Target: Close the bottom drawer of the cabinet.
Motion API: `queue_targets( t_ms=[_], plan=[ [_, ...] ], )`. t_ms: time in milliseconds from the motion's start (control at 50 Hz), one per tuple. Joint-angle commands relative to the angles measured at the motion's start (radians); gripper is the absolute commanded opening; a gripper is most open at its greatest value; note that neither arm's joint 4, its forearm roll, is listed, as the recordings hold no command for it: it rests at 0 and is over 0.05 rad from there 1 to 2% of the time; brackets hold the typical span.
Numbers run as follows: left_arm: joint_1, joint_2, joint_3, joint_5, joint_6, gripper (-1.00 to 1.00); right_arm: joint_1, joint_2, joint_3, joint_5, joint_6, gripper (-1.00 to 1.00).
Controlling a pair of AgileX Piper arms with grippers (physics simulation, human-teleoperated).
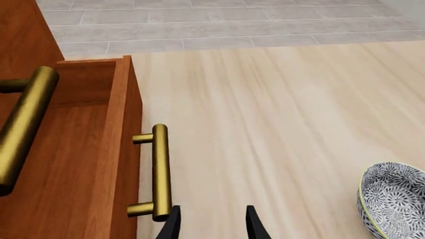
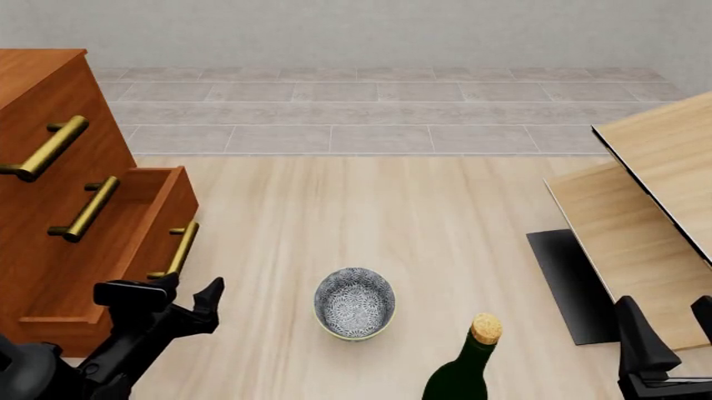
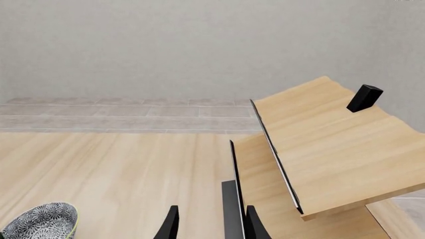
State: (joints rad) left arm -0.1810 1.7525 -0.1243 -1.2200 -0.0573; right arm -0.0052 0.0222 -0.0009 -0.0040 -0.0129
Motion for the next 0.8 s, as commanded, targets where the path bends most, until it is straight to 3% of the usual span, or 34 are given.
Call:
queue_targets(
  t_ms=[20, 800],
  plan=[
    [0.06, 0.025, -0.011, 0.0, 0.028, 1.0, 0.0, -0.004, 0.0, 0.002, -0.002, 1.0],
    [0.162, 0.035, -0.026, 0.0, 0.088, 1.0, 0.014, 0.035, 0.0, -0.026, -0.007, 1.0]
  ],
)
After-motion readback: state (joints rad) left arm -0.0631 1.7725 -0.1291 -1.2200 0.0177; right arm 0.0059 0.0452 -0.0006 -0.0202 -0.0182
